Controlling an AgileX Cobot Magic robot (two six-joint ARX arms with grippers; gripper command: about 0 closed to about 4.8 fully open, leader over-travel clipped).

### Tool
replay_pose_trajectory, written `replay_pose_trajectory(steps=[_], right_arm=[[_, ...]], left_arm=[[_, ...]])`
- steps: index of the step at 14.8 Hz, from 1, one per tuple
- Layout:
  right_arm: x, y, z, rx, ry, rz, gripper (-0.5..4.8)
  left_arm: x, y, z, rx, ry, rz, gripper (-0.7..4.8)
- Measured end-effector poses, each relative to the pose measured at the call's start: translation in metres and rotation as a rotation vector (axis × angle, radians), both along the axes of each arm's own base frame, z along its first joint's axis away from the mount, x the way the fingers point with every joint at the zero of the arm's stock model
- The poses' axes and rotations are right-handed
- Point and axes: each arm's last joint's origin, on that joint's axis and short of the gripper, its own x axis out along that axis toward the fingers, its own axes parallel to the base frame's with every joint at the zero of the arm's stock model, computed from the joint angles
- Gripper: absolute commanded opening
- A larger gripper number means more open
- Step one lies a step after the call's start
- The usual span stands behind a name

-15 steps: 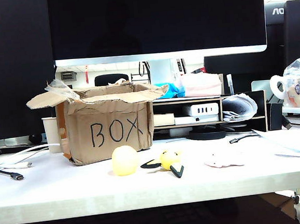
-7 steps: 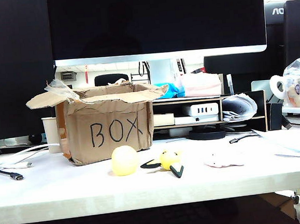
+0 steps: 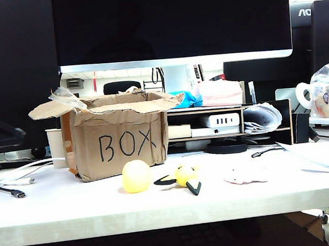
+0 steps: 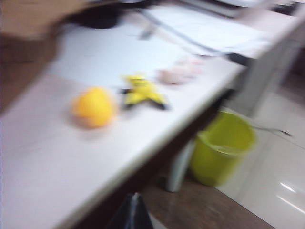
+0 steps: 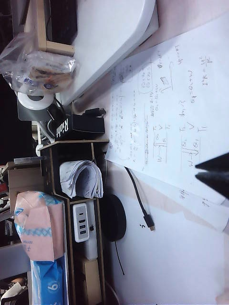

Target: Put the doll that is least similar in color compared to the others into the paper box.

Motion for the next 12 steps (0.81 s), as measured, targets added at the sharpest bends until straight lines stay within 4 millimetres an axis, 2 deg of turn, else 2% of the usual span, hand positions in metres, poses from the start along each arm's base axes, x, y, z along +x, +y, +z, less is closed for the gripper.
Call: replay_pose_trajectory(steps=[2, 12], right_arm=[[0.0, 0.0, 0.0, 0.0, 0.0, 0.0, -0.01], [0.0, 0.0, 0.0, 0.0, 0.0, 0.0, -0.01]], left_arm=[[-0.0085, -0.0076, 0.0, -0.001, 0.0, -0.106, -0.05], [-0.0092, -0.0081, 0.0001, -0.001, 0.0, -0.113, -0.05]])
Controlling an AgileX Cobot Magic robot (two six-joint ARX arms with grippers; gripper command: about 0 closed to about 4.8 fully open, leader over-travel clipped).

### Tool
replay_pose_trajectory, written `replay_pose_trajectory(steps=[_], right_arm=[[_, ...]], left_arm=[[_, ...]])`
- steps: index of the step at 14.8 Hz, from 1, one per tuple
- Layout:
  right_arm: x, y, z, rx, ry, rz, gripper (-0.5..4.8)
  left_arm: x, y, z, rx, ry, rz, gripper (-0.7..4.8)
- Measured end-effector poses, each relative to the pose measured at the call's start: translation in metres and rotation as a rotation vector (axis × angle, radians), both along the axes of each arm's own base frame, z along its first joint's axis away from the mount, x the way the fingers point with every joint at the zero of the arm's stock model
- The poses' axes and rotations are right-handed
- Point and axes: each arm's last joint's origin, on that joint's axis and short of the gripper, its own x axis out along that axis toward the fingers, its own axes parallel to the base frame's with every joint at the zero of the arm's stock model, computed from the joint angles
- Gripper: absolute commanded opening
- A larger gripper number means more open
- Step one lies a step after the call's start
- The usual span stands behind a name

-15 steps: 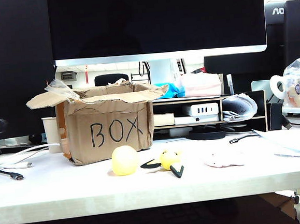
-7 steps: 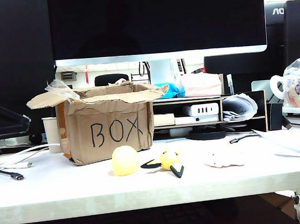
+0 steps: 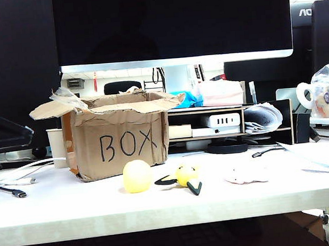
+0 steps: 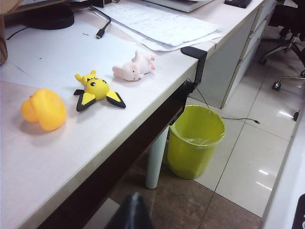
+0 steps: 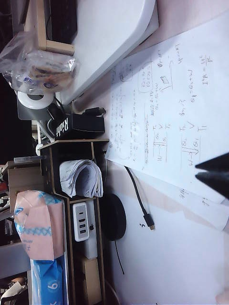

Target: Put the doll that is least similar in color compared to the others into the paper box.

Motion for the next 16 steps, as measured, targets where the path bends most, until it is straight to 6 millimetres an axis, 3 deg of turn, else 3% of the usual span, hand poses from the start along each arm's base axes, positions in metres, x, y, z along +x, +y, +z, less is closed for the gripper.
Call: replay_pose_trajectory(steps=[5, 11, 16], right_arm=[[0.0, 0.0, 0.0, 0.004, -0.001, 0.0, -0.01], [-0.001, 0.008, 0.008, 0.416, -0.018, 0.278, -0.02], [-0.003, 0.011, 0.013, 0.439, -0.043, 0.395, -0.05]], left_arm=[[0.004, 0.003, 0.0, 0.001, 0.0, 0.045, -0.05], [0.004, 0.003, 0.0, 0.0, -0.001, 0.045, -0.05], [0.004, 0.003, 0.0, 0.0, -0.001, 0.045, -0.05]])
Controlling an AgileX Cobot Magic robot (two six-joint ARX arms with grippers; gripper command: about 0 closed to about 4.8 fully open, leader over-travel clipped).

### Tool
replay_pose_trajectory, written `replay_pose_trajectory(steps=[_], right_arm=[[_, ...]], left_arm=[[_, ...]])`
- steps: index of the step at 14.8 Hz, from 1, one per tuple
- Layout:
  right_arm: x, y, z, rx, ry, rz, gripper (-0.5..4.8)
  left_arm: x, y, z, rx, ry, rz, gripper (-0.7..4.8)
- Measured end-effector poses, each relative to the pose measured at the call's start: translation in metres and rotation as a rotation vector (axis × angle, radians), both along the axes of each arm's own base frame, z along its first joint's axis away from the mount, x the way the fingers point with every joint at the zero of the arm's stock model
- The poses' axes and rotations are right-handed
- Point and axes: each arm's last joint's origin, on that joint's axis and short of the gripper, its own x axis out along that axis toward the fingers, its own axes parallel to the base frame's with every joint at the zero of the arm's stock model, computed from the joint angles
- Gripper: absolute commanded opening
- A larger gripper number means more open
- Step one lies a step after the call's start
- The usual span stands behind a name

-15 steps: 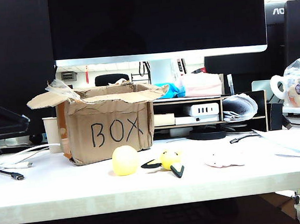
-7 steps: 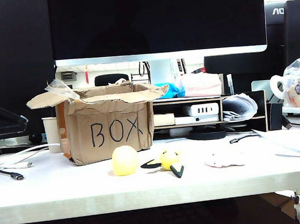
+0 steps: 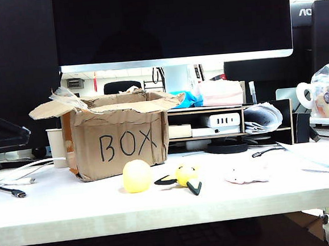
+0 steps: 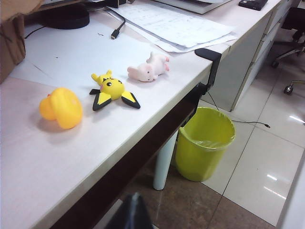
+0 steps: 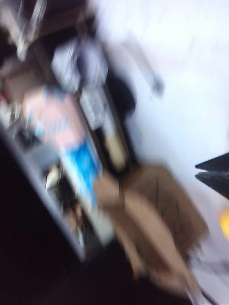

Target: Put the doll that is least similar in color compared to the others into the paper box.

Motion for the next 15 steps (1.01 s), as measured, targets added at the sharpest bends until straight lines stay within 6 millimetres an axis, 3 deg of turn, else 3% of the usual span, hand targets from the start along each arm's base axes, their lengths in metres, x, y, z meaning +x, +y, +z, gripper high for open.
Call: replay_pose_trajectory(steps=[1, 2, 4, 7, 8, 9, 12, 15], right_arm=[[-0.002, 0.002, 0.006, -0.008, -0.024, 0.063, -0.05], [-0.008, 0.003, 0.025, -0.016, -0.038, 0.109, -0.05], [-0.01, 0.002, 0.05, -0.108, -0.005, 0.09, -0.05], [0.012, 0.002, 0.089, -0.285, 0.162, 0.078, -0.05], [0.031, 0.004, 0.115, -0.357, 0.225, 0.1, -0.05], [0.047, 0.007, 0.123, -0.422, 0.297, 0.14, -0.05], [0.095, 0.039, 0.123, -0.689, 0.567, 0.408, -0.05], [0.141, 0.08, 0.097, -0.976, 0.729, 0.528, -0.05]], left_arm=[[0.0, 0.0, 0.0, 0.0, 0.0, 0.0, -0.05], [0.0, 0.0, 0.0, 0.0, 0.0, 0.0, -0.05], [0.0, 0.0, 0.0, 0.0, 0.0, 0.0, -0.05], [0.0, 0.0, 0.0, 0.0, 0.0, 0.0, -0.05], [0.0, 0.0, 0.0, 0.0, 0.0, 0.0, -0.05], [0.0, 0.0, 0.0, -0.001, -0.001, 0.0, -0.05], [0.0, 0.0, 0.0, 0.0, 0.0, 0.0, -0.05], [0.0, 0.0, 0.0, -0.001, 0.0, 0.0, -0.05]])
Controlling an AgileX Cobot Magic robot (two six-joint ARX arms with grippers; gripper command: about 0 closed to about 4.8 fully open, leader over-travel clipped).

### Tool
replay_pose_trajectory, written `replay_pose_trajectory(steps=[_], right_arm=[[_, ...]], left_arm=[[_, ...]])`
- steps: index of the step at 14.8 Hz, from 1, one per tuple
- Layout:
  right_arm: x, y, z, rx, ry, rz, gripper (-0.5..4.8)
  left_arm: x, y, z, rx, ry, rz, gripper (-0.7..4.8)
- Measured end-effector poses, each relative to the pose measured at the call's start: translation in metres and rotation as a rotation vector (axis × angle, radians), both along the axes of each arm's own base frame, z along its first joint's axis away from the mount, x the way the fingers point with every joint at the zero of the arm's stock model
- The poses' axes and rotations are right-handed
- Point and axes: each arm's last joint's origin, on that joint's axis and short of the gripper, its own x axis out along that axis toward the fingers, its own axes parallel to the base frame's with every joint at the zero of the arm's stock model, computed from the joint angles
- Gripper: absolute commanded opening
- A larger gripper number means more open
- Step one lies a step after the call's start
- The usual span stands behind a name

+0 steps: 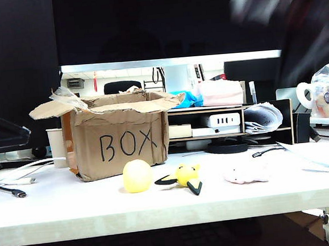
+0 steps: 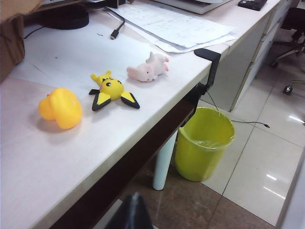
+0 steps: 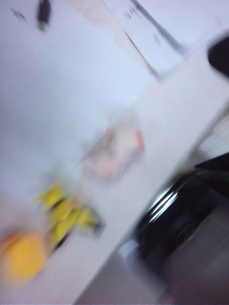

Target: Put the doll that is least similar in color compared to the others into the paper box.

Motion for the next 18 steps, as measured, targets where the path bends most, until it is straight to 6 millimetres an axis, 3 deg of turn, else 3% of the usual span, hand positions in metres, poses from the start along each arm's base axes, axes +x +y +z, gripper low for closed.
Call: replay_pose_trajectory(steps=[3, 8, 9, 11, 13, 14, 15, 16, 18], right_arm=[[0.044, 0.029, -0.027, -0.266, 0.076, 0.047, -0.05], [0.061, 0.039, -0.041, -0.279, 0.157, 0.084, 0.05], [0.061, 0.041, -0.04, -0.24, 0.163, 0.1, 0.35], [0.061, 0.043, -0.04, -0.184, 0.176, 0.123, 1.48], [0.062, 0.044, -0.039, -0.15, 0.17, 0.135, 2.12], [0.062, 0.044, -0.039, -0.15, 0.171, 0.135, 3.01], [0.061, 0.044, -0.04, -0.149, 0.178, 0.137, 4.25], [0.06, 0.044, -0.04, -0.145, 0.194, 0.141, 4.79], [0.059, 0.044, -0.044, -0.155, 0.224, 0.143, 4.79]], left_arm=[[0.0, 0.0, 0.0, 0.0, 0.0, 0.0, -0.05], [0.0, 0.0, 0.0, 0.0, 0.0, 0.0, -0.05], [0.0, 0.0, 0.0, 0.0, -0.001, 0.0, -0.05], [0.0, 0.0, 0.0, -0.001, -0.001, 0.0, -0.05], [0.0, 0.0, 0.0, 0.0, 0.0, 0.0, -0.05], [0.0, 0.0, 0.0, 0.0, -0.001, 0.0, -0.05], [0.0, 0.0, 0.0, 0.0, -0.001, 0.0, -0.05], [0.0, 0.0, 0.0, -0.001, -0.001, 0.0, -0.05], [0.0, 0.0, 0.0, 0.0, 0.0, 0.0, -0.05]])
